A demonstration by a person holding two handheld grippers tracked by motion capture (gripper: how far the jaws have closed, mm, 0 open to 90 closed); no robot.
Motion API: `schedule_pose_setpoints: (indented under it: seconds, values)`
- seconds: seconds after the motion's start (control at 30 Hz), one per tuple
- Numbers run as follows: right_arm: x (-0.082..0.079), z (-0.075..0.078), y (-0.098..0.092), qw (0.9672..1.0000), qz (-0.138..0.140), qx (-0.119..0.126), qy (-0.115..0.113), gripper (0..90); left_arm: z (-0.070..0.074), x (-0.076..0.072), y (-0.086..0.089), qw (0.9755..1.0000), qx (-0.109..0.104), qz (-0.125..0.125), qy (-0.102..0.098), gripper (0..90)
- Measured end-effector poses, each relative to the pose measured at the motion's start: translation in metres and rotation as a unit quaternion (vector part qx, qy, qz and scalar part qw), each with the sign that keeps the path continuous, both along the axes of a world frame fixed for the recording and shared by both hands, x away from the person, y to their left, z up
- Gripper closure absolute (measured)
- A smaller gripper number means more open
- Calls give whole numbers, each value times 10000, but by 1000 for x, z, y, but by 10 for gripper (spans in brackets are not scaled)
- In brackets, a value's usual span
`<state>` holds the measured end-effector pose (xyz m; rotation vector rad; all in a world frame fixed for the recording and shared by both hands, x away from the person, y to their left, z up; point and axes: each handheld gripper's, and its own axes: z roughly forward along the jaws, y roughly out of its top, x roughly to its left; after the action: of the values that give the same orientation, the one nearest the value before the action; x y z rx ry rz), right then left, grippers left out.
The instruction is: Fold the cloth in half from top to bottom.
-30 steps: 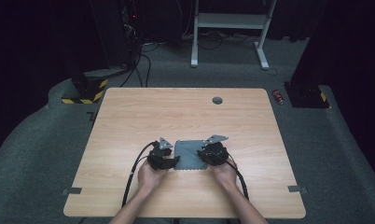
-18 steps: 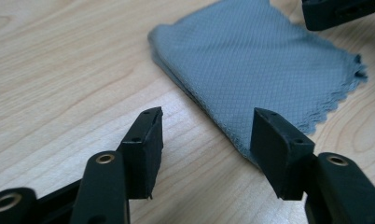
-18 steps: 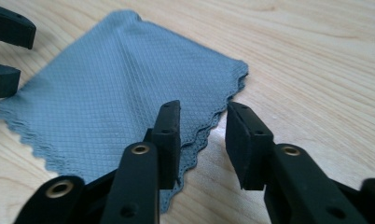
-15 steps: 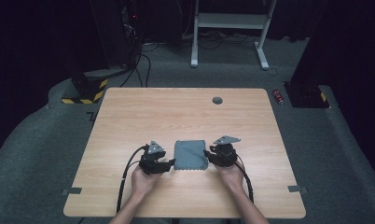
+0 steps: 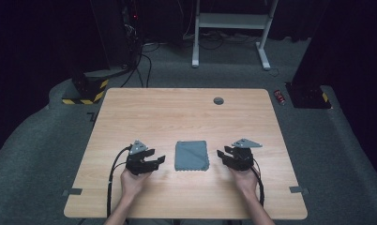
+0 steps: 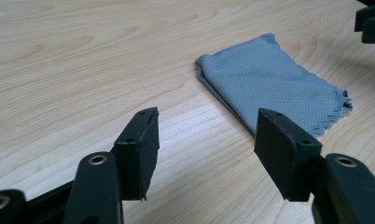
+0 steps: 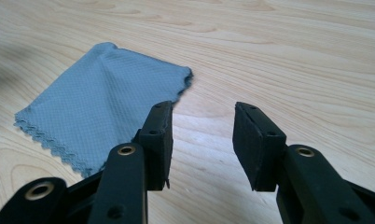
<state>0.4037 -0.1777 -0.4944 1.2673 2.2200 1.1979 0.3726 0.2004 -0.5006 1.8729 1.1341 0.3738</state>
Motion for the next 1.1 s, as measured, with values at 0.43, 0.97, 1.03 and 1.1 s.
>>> schedule_pose_setpoints:
  seconds: [0.43, 0.97, 1.03, 1.1]
  values:
    - [-14, 1, -23, 9996, -259, 123, -81, 553, 2, -11, 28, 9996, -135, 237, -77, 388]
    - [-30, 0, -48, 9984, -516, 147, -203, 544, -3, -21, 47, 9984, -111, 541, -123, 387]
    - [-32, 0, -51, 9983, -541, 133, -197, 542, -3, -22, 50, 9982, -98, 572, -115, 387]
    - [-34, 0, -53, 9980, -576, 120, -224, 542, -5, -23, 52, 9981, -78, 606, -112, 387]
